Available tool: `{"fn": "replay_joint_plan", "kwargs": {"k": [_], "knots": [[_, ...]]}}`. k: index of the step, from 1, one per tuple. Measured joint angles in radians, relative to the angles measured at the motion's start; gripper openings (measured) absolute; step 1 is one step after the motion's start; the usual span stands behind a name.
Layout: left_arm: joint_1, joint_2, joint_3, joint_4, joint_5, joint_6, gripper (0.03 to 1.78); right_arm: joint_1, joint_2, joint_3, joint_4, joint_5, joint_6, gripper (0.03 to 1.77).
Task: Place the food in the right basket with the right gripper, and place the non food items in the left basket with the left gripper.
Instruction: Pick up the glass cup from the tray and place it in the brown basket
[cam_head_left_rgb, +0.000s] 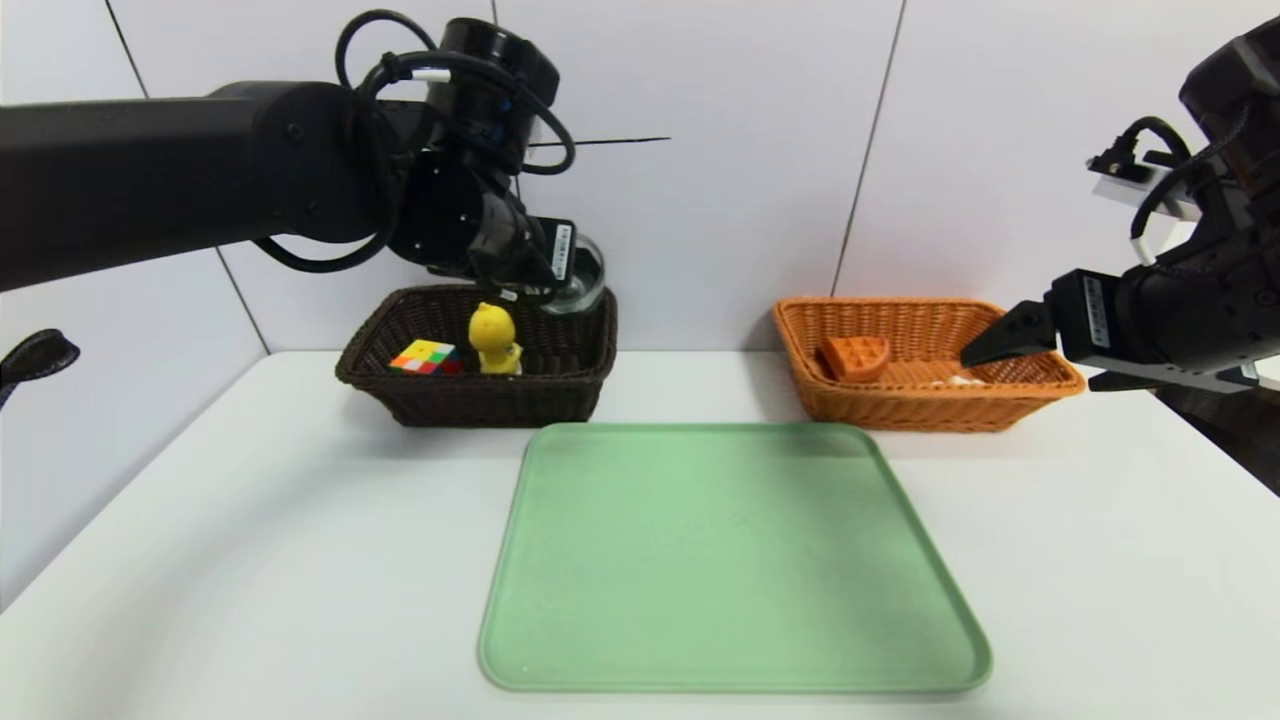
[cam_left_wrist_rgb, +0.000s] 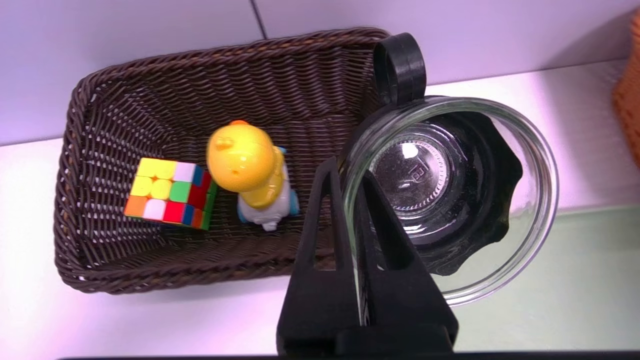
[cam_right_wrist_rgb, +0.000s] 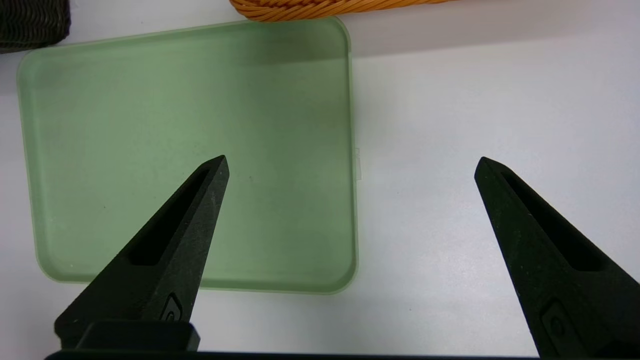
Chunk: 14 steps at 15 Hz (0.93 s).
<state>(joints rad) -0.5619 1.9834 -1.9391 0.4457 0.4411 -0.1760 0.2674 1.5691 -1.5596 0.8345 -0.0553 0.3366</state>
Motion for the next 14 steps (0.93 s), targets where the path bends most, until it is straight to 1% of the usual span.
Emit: {"fn": "replay_joint_plan", "kwargs": {"k": [1, 2, 5, 9, 10, 11, 14], "knots": [[0.029, 0.009, 0.0, -0.001, -0.026, 0.0, 0.09, 0.003, 0.0, 0.0, 0.0, 0.0, 0.0, 1.7], [0.051, 0.023, 0.0, -0.001, -0.036, -0.003, 0.09, 0.009, 0.0, 0.0, 0.0, -0.001, 0.0, 1.7], [0.085, 0.071, 0.0, -0.004, -0.041, -0.01, 0.09, 0.017, 0.0, 0.0, 0.0, -0.002, 0.004, 1.7], [0.093, 0.12, 0.001, -0.03, -0.045, -0.022, 0.09, 0.02, 0.0, 0.001, 0.001, -0.004, 0.005, 1.7], [0.093, 0.127, 0.001, -0.03, -0.045, -0.022, 0.21, 0.02, -0.001, 0.001, 0.001, -0.004, 0.005, 1.7], [0.094, 0.132, 0.001, -0.03, -0.045, -0.023, 0.42, 0.021, -0.001, 0.001, 0.001, -0.004, 0.005, 1.7], [0.094, 0.139, 0.001, -0.03, -0.045, -0.023, 0.82, 0.021, -0.001, 0.001, 0.001, -0.004, 0.005, 1.7]]}}
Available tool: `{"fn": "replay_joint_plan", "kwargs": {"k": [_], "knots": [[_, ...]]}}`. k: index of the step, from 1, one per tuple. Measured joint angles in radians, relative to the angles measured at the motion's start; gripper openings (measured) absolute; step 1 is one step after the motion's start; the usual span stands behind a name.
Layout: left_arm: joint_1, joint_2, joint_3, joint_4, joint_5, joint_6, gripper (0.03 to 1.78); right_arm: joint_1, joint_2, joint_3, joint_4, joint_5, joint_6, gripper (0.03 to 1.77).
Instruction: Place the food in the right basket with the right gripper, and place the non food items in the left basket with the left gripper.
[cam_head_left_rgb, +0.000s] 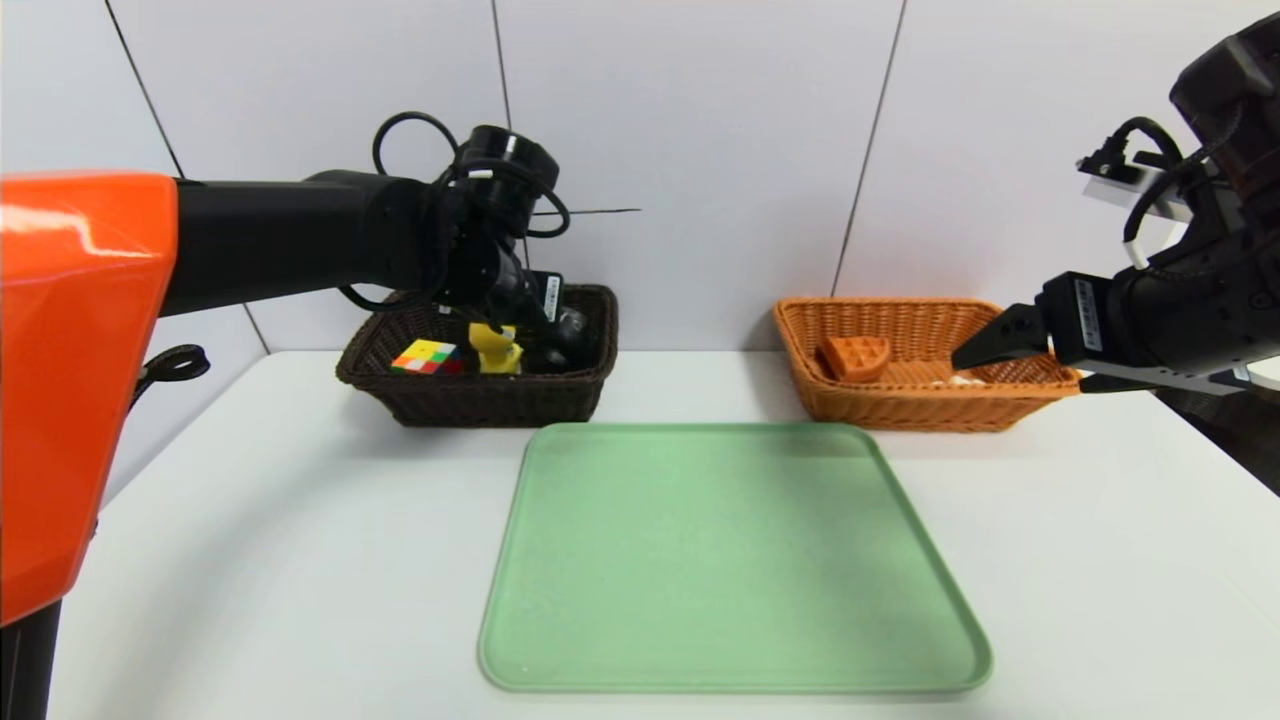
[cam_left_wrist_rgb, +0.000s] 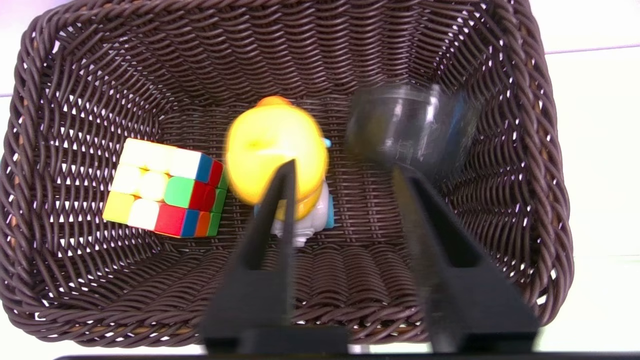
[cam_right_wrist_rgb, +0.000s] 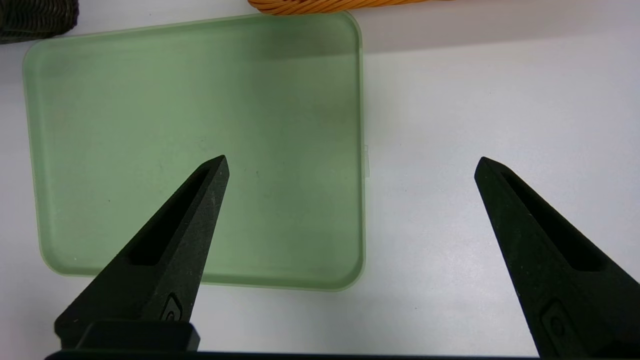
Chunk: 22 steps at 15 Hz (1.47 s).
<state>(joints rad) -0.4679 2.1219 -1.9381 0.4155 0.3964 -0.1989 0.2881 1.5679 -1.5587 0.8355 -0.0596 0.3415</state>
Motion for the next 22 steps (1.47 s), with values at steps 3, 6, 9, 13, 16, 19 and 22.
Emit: {"fn": "replay_joint_plan", "kwargs": {"k": [3, 6, 9, 13, 16, 19, 22], "knots": [[0.0, -0.009, 0.0, 0.001, 0.0, -0.003, 1.1, 0.0, 0.0, 0.0, 0.0, 0.0, 0.0, 1.7], [-0.003, -0.06, 0.0, 0.01, 0.0, -0.004, 1.3, 0.0, -0.001, 0.0, 0.0, 0.0, 0.002, 1.7], [-0.014, -0.132, 0.007, 0.018, 0.004, -0.017, 1.43, 0.012, -0.004, 0.0, -0.001, 0.0, 0.009, 1.7], [-0.014, -0.239, 0.016, 0.149, 0.007, -0.091, 1.54, 0.045, -0.015, 0.0, -0.001, -0.001, 0.014, 1.7], [-0.011, -0.357, 0.064, 0.28, 0.007, -0.142, 1.59, 0.087, -0.034, 0.009, 0.001, -0.001, 0.014, 1.7], [-0.011, -0.531, 0.226, 0.32, 0.009, -0.157, 1.63, 0.138, -0.086, 0.064, 0.001, -0.002, 0.014, 1.7], [-0.011, -0.737, 0.429, 0.324, 0.012, -0.16, 1.65, 0.172, -0.172, 0.136, 0.001, -0.004, 0.011, 1.7]]}}
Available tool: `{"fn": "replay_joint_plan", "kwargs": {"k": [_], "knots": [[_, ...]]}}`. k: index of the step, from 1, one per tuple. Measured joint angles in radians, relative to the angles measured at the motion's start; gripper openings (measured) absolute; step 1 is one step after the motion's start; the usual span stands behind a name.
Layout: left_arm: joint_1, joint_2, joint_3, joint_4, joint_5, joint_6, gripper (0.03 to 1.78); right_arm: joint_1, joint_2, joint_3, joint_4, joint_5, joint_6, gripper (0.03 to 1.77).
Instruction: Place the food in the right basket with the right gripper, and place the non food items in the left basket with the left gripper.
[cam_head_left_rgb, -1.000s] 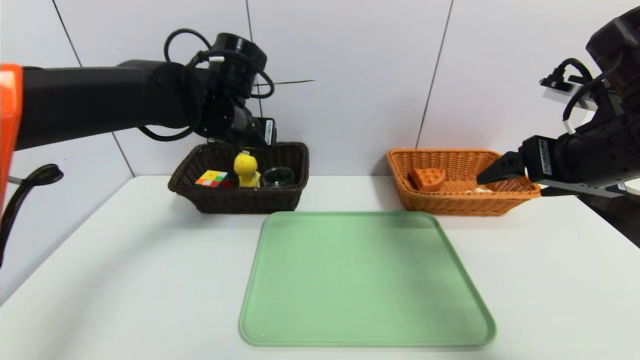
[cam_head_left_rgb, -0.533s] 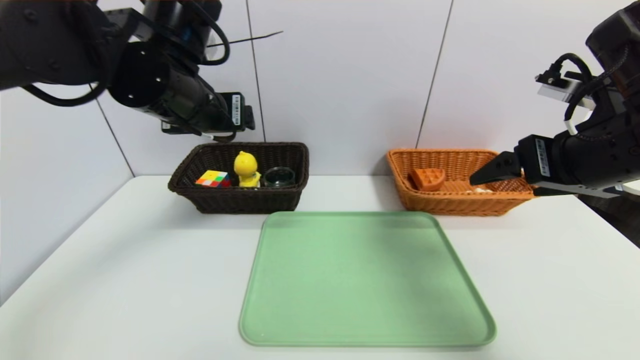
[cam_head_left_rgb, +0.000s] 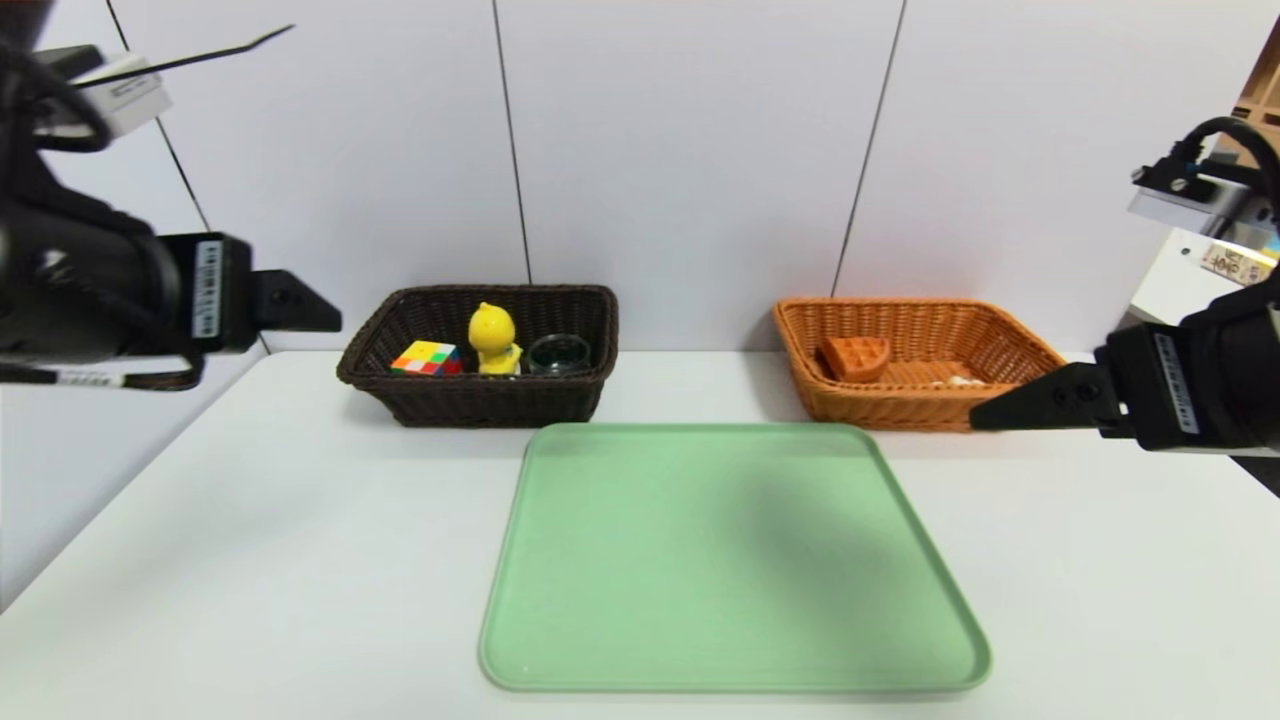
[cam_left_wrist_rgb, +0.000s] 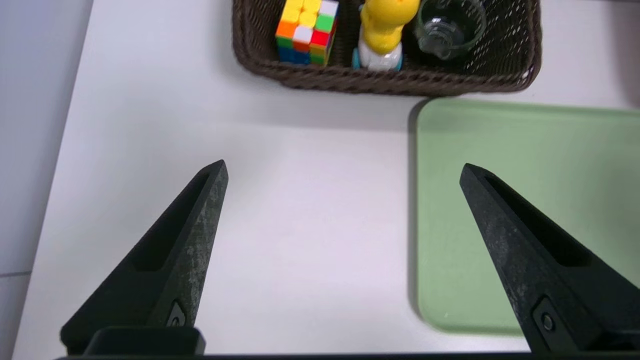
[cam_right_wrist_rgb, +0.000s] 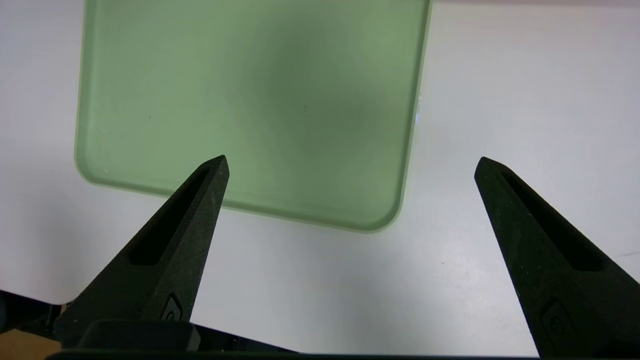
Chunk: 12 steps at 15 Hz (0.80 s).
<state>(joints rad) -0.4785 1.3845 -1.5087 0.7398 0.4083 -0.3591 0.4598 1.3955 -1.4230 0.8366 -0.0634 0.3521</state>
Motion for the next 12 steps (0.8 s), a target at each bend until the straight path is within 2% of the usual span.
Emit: {"fn": "replay_joint_plan", "kwargs": {"k": [6, 12], "knots": [[0.031, -0.336, 0.332, -0.005, 0.007, 0.001, 1.67, -0.008, -0.213, 0.11, 0.003, -0.016, -0.011, 1.7], [0.1, -0.469, 0.465, -0.079, 0.009, 0.012, 1.69, -0.059, -0.362, 0.181, 0.005, -0.02, -0.05, 1.7]]}}
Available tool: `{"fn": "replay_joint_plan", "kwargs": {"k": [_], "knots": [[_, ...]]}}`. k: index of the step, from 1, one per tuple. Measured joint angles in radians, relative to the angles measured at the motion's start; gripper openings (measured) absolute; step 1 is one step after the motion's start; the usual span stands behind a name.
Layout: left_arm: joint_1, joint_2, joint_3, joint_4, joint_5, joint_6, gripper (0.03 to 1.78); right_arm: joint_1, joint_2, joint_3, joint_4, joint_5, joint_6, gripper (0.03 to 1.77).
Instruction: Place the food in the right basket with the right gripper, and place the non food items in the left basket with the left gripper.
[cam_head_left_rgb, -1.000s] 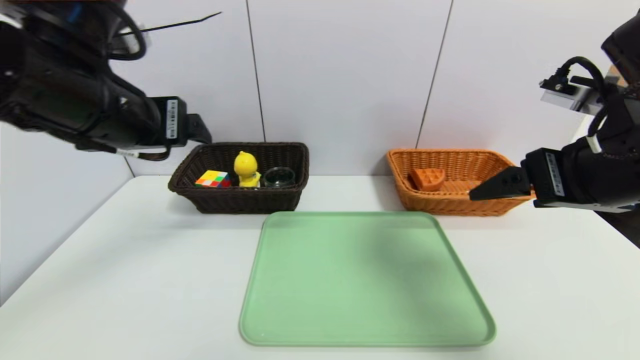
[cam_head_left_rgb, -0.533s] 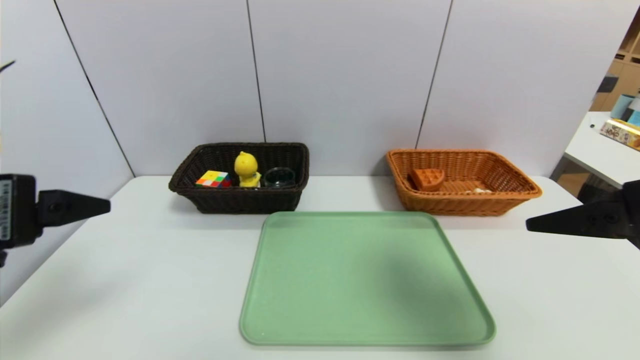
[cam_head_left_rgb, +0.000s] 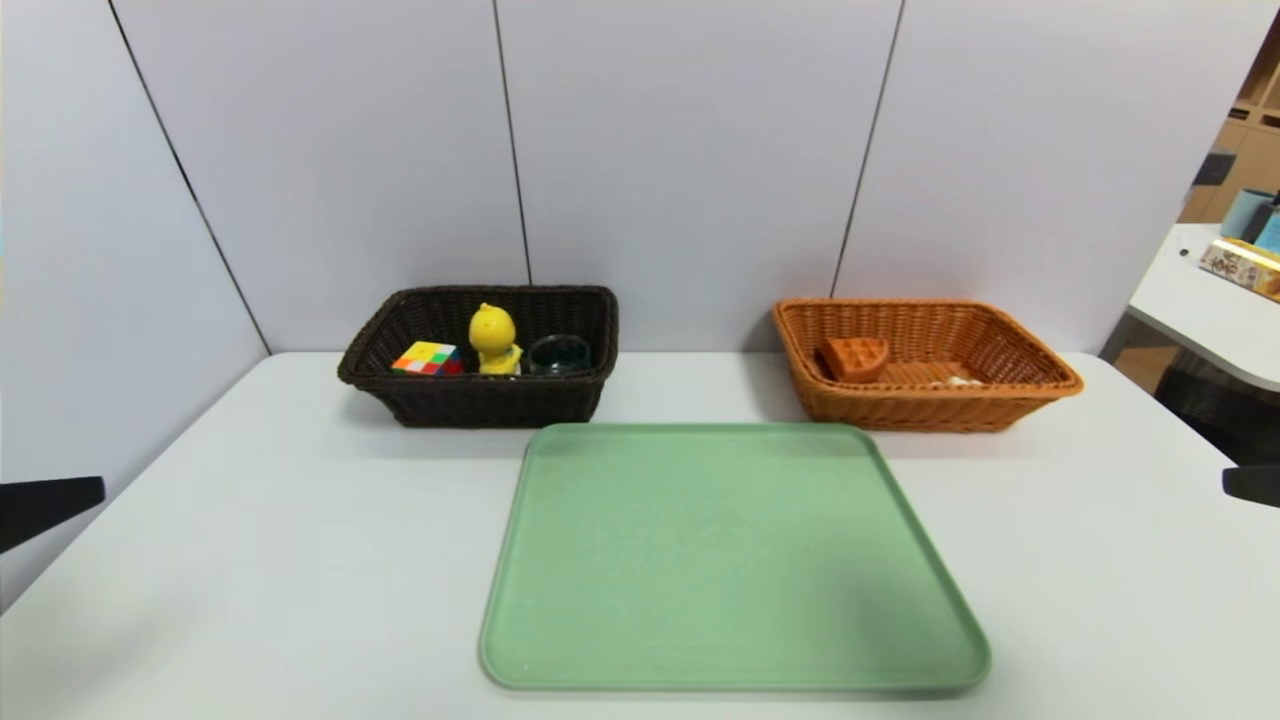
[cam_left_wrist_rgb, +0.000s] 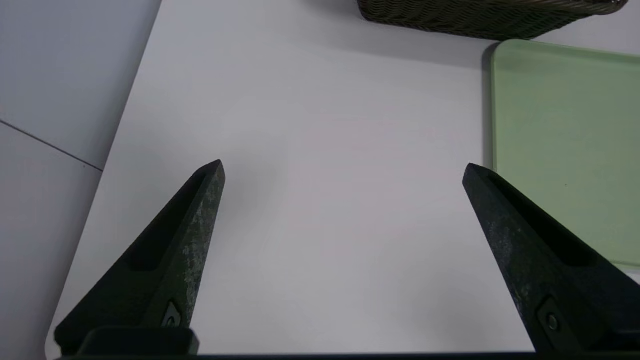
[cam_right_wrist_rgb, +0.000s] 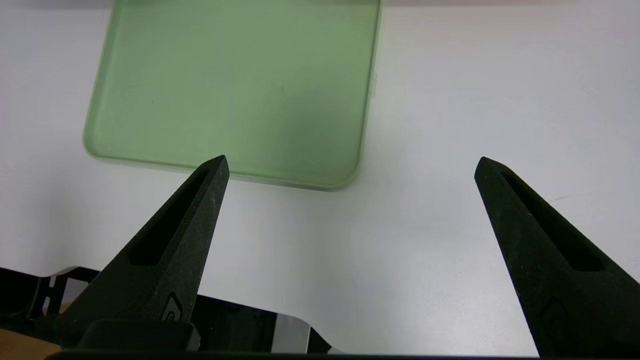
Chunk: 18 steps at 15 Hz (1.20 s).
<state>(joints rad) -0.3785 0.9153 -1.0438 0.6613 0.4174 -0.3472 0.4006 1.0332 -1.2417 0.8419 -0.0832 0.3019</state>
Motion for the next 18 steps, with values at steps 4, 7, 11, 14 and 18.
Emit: {"fn": "replay_joint_plan", "kwargs": {"k": [4, 7, 11, 14, 18], "knots": [[0.104, -0.1, 0.098, -0.011, 0.004, 0.04, 1.69, -0.09, -0.108, 0.062, 0.0, 0.007, -0.012, 1.7], [0.169, -0.207, 0.216, -0.034, 0.001, 0.058, 1.69, -0.156, -0.2, 0.125, 0.002, 0.014, -0.019, 1.7], [0.21, -0.327, 0.327, -0.041, -0.005, 0.07, 1.69, -0.226, -0.301, 0.187, 0.008, 0.053, -0.018, 1.7], [0.217, -0.394, 0.388, -0.105, -0.058, 0.095, 1.69, -0.247, -0.35, 0.212, 0.001, 0.068, -0.029, 1.7], [0.224, -0.436, 0.395, -0.219, -0.369, 0.149, 1.69, -0.258, -0.376, 0.211, -0.007, 0.102, -0.068, 1.7]]}}
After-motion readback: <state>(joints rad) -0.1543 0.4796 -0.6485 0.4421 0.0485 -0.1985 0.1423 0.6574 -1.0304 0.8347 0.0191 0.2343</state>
